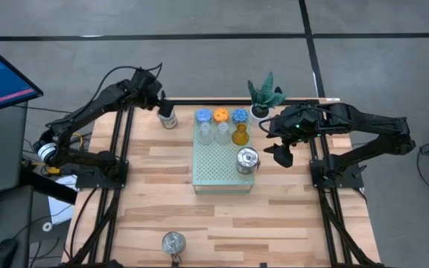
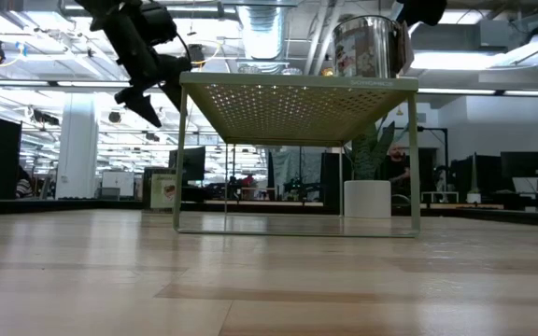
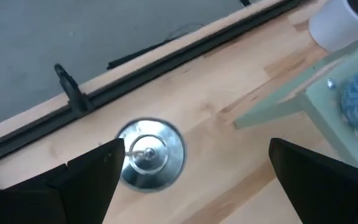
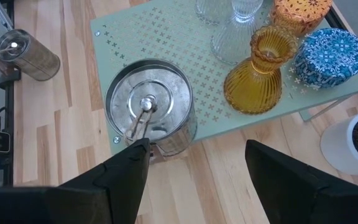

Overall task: Stock candles and holders on shelf
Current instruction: Put the top silver scented candle can on the shelf aligned with the other silver scented candle

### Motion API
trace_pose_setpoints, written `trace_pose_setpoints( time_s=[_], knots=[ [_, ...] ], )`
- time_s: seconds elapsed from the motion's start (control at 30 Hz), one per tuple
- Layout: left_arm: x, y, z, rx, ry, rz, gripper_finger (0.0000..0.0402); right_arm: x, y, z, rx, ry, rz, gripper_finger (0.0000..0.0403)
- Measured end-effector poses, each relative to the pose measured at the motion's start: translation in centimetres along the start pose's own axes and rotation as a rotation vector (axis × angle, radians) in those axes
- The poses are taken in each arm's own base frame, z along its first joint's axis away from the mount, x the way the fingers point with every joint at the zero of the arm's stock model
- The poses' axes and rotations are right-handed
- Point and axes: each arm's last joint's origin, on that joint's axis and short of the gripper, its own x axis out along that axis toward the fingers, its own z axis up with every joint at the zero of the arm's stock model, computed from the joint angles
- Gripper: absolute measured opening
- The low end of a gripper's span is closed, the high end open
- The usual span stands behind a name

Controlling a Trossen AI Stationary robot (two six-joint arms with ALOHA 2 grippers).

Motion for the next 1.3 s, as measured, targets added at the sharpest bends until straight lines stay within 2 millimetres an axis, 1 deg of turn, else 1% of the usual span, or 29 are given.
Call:
trace_pose_setpoints(
  time_s=[0.17, 0.37, 0.5, 0.63, 0.73, 0.8, 0.87, 0.97, 1.2, 1.3],
  knots=[
    [0.0, 0.1, 0.0, -0.008, 0.000, 0.018, 0.0400, 0.0, 0.0, 0.0, 0.000, 0.000, 0.000, 0.0256],
    [-0.5, 0.4, 0.7, -0.002, -0.042, 0.013, 0.0400, 0.0, 0.0, 0.0, 0.000, 0.000, 0.000, 0.0256],
    [-0.4, 1.2, 0.9, -0.026, -0.043, 0.035, 0.0400, 0.0, 0.0, 0.0, 0.000, 0.000, 0.000, 0.0256],
    [1.3, 2.1, 1.0, -0.053, 0.014, 0.040, 0.0400, 0.0, 0.0, 0.0, 0.000, 0.000, 0.000, 0.0256],
    [3.2, 2.6, 0.9, -0.072, 0.078, 0.011, 0.0400, 0.0, 0.0, 0.0, 0.000, 0.000, 0.000, 0.0256],
    [4.4, 2.8, 0.8, -0.082, 0.123, -0.002, 0.0400, 0.0, 0.0, 0.0, 0.000, 0.000, 0.000, 0.0256],
    [5.1, 2.8, 0.7, -0.085, 0.149, -0.014, 0.0400, 0.0, 0.0, 0.0, 0.000, 0.000, 0.000, 0.0256],
    [5.9, 2.9, 0.6, -0.080, 0.179, -0.015, 0.0400, 0.0, 0.0, 0.0, 0.000, 0.000, 0.000, 0.0256],
    [6.7, 3.0, 0.3, -0.018, 0.217, -0.005, 0.0400, 0.0, 0.0, 0.0, 0.000, 0.000, 0.000, 0.0256],
    [7.4, 3.1, 0.1, -0.017, 0.251, -0.002, 0.0400, 0.0, 0.0, 0.0, 0.000, 0.000, 0.000, 0.0256]
  ],
)
